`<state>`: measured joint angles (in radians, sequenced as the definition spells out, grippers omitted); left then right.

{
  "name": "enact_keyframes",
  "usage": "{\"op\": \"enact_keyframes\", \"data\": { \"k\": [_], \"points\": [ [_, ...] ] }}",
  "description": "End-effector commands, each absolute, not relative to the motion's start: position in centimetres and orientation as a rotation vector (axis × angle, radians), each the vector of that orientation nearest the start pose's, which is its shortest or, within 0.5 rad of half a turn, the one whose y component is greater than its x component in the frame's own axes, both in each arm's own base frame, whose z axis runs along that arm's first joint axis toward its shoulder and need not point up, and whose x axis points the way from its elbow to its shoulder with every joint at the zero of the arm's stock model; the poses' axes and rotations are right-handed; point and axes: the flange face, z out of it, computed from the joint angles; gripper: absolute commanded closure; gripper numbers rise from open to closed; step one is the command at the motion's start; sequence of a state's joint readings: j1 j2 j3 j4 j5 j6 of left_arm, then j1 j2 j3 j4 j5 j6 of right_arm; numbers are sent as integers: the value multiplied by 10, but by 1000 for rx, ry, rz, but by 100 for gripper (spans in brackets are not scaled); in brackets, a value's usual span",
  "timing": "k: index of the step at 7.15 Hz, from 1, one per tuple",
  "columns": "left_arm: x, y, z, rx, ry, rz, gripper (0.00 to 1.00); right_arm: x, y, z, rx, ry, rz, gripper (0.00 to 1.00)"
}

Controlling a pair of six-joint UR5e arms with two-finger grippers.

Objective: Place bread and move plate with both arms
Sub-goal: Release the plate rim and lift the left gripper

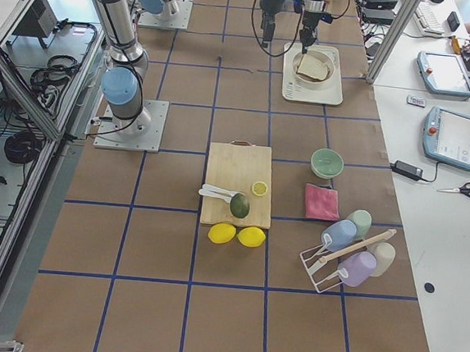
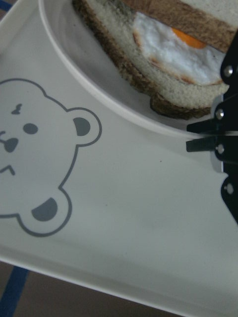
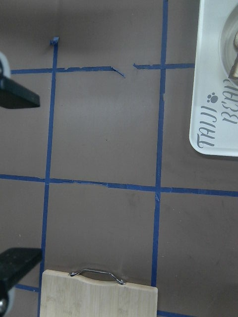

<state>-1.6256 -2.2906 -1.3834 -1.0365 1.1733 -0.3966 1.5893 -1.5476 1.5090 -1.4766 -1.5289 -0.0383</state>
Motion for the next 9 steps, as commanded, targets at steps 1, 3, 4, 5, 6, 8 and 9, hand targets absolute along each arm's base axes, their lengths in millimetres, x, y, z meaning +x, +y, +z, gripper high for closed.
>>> {"op": "enact_keyframes", "data": {
  "k": [1, 3, 4, 5, 6, 8, 9],
  "points": [
    [-210, -709, 182, -596, 3472, 164, 55, 145, -483, 502, -89, 3112, 157, 0],
    [-200, -708, 206, -579, 3476, 116, 3, 140, -480, 496, -104, 3173, 198, 0],
    [-183, -703, 225, -606, 3417, 132, 0, 142, -489, 490, -86, 3164, 209, 0],
    [-178, -689, 262, -586, 3355, 191, 0, 143, -489, 487, -35, 3163, 220, 0],
    [-177, -669, 311, -523, 3351, 204, 0, 143, -491, 483, -40, 3162, 230, 0],
    [-167, -612, 400, -473, 3245, 242, 0, 145, -501, 490, -48, 3139, 95, 0],
    [-167, -584, 431, -466, 3232, 279, 0, 150, -501, 490, -42, 3084, 91, 0]
  ]
}}
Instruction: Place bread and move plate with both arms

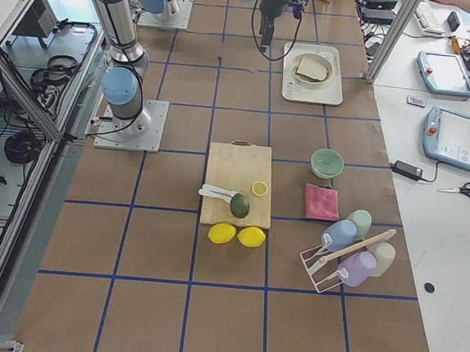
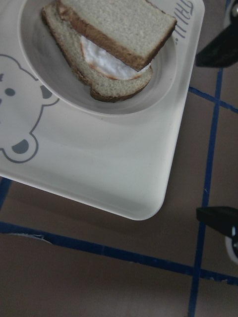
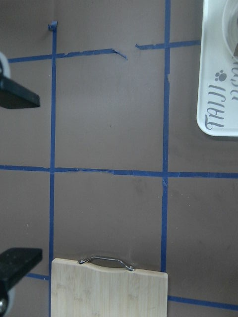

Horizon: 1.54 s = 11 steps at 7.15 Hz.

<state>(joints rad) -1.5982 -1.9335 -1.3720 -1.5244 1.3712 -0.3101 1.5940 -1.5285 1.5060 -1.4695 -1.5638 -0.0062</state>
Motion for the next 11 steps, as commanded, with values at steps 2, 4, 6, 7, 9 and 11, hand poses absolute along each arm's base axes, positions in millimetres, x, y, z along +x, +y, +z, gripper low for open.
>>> {"op": "enact_keyframes", "data": {
  "k": [2, 4, 6, 7, 9, 11],
  "points": [
    [-166, -540, 483, -280, 3258, 208, 0, 149, -501, 493, -40, 3082, 86, 0],
    [-155, -505, 529, 12, 3193, 74, 0, 152, -499, 487, -43, 3068, 118, 0],
    [-153, -495, 545, 19, 3192, 12, 0, 148, -510, 473, -34, 3081, 154, 0],
    [-151, -492, 537, 9, 3193, 34, 0, 142, -507, 482, -38, 3127, 137, 0],
    [-149, -496, 513, 2, 3194, -85, 0, 138, -507, 486, -44, 3186, 115, 0],
    [-144, -488, 512, 1, 3127, -154, 0, 139, -508, 486, -44, 3185, 105, 0]
  ]
}}
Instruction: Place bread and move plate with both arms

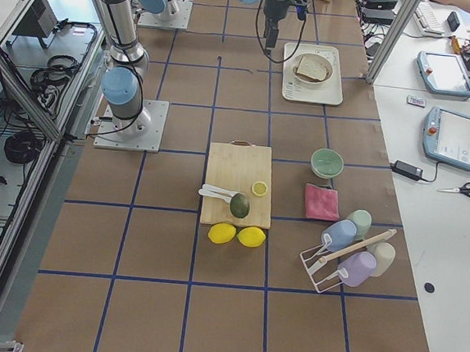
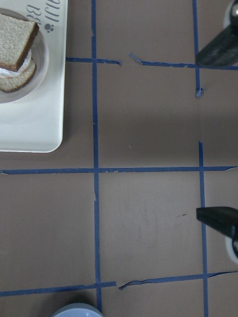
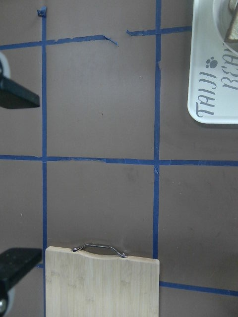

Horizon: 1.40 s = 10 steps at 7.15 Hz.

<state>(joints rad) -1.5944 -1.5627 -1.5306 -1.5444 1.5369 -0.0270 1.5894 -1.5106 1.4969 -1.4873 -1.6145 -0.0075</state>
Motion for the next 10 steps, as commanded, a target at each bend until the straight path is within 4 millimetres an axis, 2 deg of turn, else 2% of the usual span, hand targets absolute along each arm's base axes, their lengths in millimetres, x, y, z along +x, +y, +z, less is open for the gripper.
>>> {"op": "enact_keyframes", "data": {
  "k": [1, 3, 5, 6, 8, 10],
  "points": [
    [-138, -492, 510, -3, 3069, -156, 0, 140, -508, 488, -41, 3186, 100, 0],
    [-140, -492, 510, -19, 3081, -166, 0, 140, -511, 476, -47, 3186, 136, 0],
    [-140, -492, 512, -22, 3082, -180, 0, 140, -509, 501, -44, 3187, 5, 0],
    [-137, -493, 515, -34, 3079, -194, 0, 140, -504, 521, -45, 3183, -75, 0],
    [-137, -492, 516, -34, 3079, -199, 0, 146, -505, 523, -44, 3123, -81, 0],
    [-137, -491, 516, -34, 3079, -199, 0, 147, -506, 517, -44, 3119, -74, 0]
  ]
}}
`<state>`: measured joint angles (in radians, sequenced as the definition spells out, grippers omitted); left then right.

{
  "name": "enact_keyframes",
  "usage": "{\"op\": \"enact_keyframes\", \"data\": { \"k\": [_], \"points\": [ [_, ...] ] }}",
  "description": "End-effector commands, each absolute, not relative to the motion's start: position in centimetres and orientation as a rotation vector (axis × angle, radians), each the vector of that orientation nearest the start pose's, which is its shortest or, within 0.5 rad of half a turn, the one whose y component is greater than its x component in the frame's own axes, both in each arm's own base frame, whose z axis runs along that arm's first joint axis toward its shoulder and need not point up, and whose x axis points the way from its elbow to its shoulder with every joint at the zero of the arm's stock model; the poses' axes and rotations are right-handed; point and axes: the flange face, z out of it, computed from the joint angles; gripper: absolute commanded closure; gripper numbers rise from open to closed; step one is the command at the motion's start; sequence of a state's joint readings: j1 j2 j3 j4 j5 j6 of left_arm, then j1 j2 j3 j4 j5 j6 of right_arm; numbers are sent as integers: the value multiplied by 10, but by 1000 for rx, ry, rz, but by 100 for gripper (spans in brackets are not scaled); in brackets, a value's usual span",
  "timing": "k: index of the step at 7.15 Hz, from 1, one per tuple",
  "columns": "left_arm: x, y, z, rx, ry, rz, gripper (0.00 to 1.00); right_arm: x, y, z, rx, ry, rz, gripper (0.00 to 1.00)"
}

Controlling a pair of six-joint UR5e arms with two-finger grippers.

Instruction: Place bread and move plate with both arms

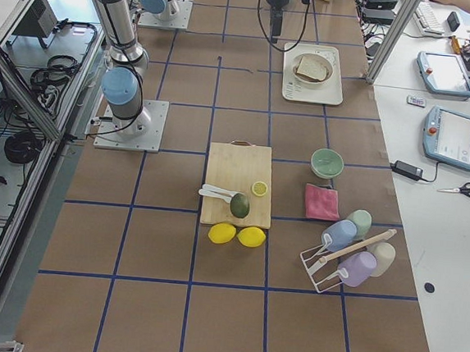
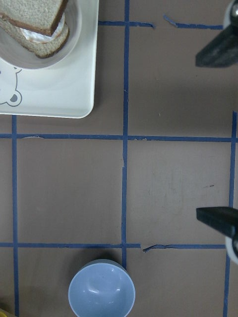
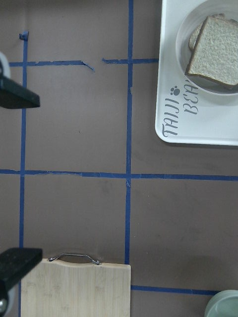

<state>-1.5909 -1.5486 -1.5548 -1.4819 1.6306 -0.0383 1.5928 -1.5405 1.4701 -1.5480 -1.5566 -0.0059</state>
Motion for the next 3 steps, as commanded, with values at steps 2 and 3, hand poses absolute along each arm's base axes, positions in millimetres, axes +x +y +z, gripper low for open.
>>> {"op": "enact_keyframes", "data": {
  "k": [2, 3],
  "points": [
    [-137, -490, 516, -32, 3079, -196, 0, 146, -507, 516, -46, 3119, -76, 0],
    [-138, -489, 516, -29, 3079, -197, 0, 147, -507, 517, -42, 3117, -86, 0]
  ]
}}
